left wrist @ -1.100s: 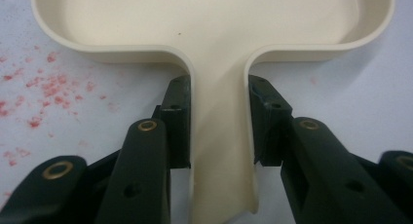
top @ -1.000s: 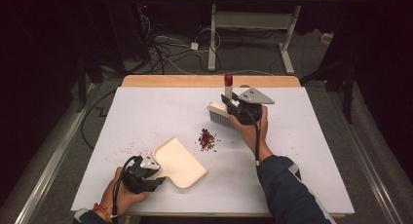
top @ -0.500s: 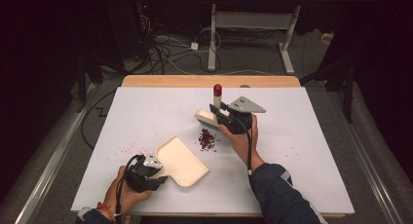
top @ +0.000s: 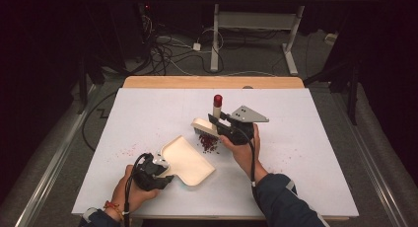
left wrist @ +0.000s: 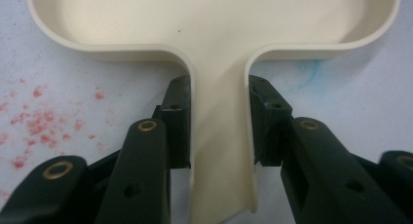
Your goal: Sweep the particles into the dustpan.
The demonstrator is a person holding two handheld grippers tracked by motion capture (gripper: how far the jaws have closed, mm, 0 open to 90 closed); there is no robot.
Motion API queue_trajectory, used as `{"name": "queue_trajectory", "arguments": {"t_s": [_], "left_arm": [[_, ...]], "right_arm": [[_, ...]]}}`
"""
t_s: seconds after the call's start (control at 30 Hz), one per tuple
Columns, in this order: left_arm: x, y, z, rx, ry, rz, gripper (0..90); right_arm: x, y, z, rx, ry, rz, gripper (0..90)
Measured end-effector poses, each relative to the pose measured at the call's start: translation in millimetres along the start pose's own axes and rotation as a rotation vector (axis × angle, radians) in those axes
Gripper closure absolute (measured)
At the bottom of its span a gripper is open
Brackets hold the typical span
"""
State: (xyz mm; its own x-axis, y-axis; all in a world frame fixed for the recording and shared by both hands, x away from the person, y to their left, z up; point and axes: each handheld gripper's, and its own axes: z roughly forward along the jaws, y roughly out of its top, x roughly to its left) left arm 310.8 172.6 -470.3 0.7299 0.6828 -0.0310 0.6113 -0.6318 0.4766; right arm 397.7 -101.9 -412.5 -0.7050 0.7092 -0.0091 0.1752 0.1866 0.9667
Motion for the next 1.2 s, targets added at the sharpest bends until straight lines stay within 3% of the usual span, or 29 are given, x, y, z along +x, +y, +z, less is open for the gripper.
{"name": "queue_trajectory", "arguments": {"t_s": [0.13, 0.63, 0.8, 0.9, 1.07, 1.2], "left_arm": [[-2.0, 5.2, 1.7, 0.011, 0.009, -0.009, 64.2], [-10.2, 23.2, 8.2, 0.044, 0.016, -0.022, 64.1], [-9.9, 26.1, 9.6, 0.049, 0.007, -0.031, 64.0], [-10.1, 26.0, 9.5, 0.048, 0.007, -0.032, 64.0], [-10.2, 25.4, 9.8, 0.039, 0.007, -0.036, 64.0], [-7.8, 24.3, 9.2, 0.038, -0.001, -0.02, 64.0]], "right_arm": [[11.6, -0.9, 0.6, 0.011, 0.004, -0.024, 70.4], [40.8, 0.2, 2.1, 0.034, -0.016, -0.042, 70.0], [52.1, 3.0, -3.9, 0.019, -0.005, -0.005, 70.6], [57.6, 4.6, -5.3, 0.028, -0.001, -0.009, 70.6], [62.1, 4.4, -6.5, 0.033, -0.001, -0.017, 70.6], [57.1, 6.3, -7.5, 0.027, -0.01, -0.009, 70.7]]}}
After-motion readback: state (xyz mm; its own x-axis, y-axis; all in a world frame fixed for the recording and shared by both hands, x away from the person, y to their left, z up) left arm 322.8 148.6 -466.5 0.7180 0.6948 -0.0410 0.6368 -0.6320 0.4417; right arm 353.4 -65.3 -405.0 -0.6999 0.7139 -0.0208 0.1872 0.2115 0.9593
